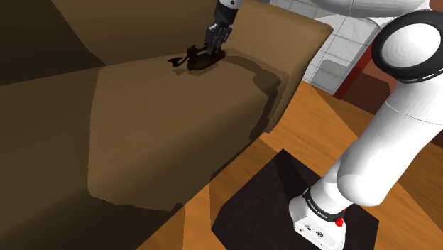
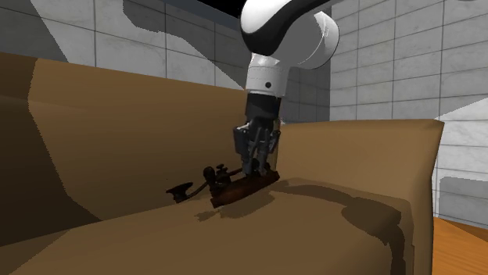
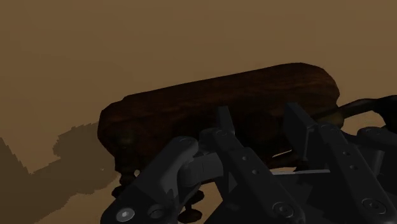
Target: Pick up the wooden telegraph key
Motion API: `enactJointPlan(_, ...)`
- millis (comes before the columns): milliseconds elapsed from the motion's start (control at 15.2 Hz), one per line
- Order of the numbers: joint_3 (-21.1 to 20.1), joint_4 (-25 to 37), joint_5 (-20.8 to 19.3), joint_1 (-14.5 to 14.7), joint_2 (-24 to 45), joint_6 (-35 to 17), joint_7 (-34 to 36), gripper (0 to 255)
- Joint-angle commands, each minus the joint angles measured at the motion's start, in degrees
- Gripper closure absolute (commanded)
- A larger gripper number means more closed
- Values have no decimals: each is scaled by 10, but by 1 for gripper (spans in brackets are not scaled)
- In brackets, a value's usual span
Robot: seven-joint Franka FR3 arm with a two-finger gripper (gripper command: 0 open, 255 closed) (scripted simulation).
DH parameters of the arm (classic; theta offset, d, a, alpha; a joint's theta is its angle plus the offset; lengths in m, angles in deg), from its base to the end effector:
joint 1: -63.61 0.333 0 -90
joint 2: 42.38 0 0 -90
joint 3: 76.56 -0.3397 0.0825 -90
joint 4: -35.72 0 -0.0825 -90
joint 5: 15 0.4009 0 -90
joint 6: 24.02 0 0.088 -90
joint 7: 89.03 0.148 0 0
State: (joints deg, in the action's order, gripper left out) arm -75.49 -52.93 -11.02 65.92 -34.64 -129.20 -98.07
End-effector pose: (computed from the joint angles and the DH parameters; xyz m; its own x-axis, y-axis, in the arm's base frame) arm 0.6444 0.0230 0.5633 0.9739 0.1605 0.1608 0.1692 -0.9847 -0.0417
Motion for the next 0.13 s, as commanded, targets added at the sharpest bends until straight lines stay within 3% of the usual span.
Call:
enactJointPlan(0, 0, 7, 0, 0, -2, 8, 0, 255)
enactJointPlan(66, 0, 7, 0, 0, -2, 8, 0, 255)
